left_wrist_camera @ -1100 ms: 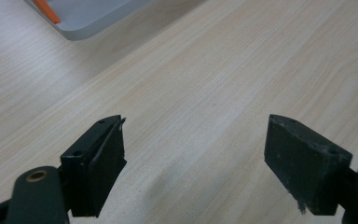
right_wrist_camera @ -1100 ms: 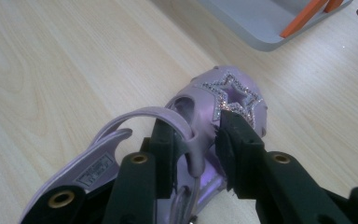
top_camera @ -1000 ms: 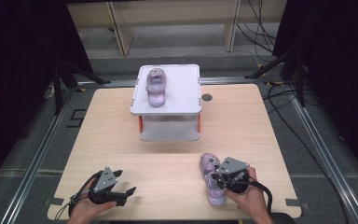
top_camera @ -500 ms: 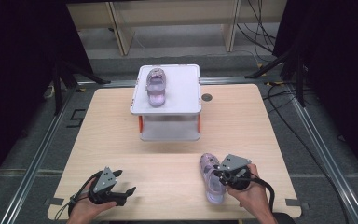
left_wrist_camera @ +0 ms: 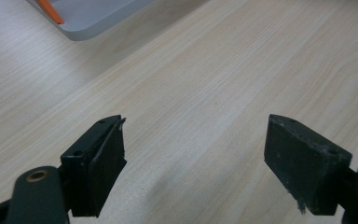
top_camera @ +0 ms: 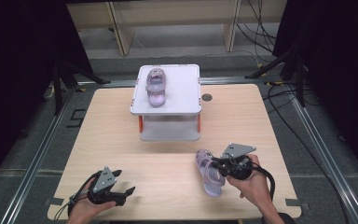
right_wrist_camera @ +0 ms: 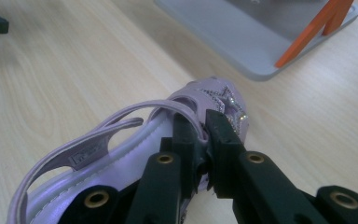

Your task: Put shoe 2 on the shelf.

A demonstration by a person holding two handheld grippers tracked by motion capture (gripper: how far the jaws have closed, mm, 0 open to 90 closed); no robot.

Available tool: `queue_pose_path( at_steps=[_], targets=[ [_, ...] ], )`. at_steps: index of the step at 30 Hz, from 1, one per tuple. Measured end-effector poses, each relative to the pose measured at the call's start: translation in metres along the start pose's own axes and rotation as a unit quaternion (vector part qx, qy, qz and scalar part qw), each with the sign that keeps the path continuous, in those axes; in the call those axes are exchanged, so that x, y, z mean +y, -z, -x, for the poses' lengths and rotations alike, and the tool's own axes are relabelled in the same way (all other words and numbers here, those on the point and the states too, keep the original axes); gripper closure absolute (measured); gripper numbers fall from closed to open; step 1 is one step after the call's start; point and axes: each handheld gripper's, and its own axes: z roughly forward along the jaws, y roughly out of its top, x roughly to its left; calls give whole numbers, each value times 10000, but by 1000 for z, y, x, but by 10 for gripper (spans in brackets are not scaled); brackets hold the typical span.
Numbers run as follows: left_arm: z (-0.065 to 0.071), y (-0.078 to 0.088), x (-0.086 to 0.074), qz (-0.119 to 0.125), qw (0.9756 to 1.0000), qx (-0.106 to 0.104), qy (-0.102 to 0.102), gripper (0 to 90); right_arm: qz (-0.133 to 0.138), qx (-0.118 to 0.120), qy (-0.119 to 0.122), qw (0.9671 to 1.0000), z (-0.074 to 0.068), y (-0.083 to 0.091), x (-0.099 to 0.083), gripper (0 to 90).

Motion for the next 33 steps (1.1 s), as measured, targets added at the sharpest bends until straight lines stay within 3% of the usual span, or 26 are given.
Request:
queue_pose_path(
  at_steps=[1,2,5,12,19,26,33],
  targets=[
    [-1,0,0,-20,10000,0,-36,200,-9,25,-19,10000,0,1,2,830],
    [1,0,0,53,9999,-28,81,199,9,6,-23,10000,0,1,5,830],
    [0,0,0,-12,10000,-2,-20,199,91,3,55,9999,2,3,11,831],
    [-1,1,0,-8,10000,-1,-16,199,281,29,131,9995,2,11,28,831],
    [-1,1,0,-72,10000,9,-64,200,428,199,123,9988,1,19,46,831],
    [-1,1,-1,-71,10000,-2,-49,200,562,349,293,9974,-2,24,66,832],
    [-1,1,-1,-83,9999,0,-60,200,750,320,381,9959,-1,28,86,833]
  ],
)
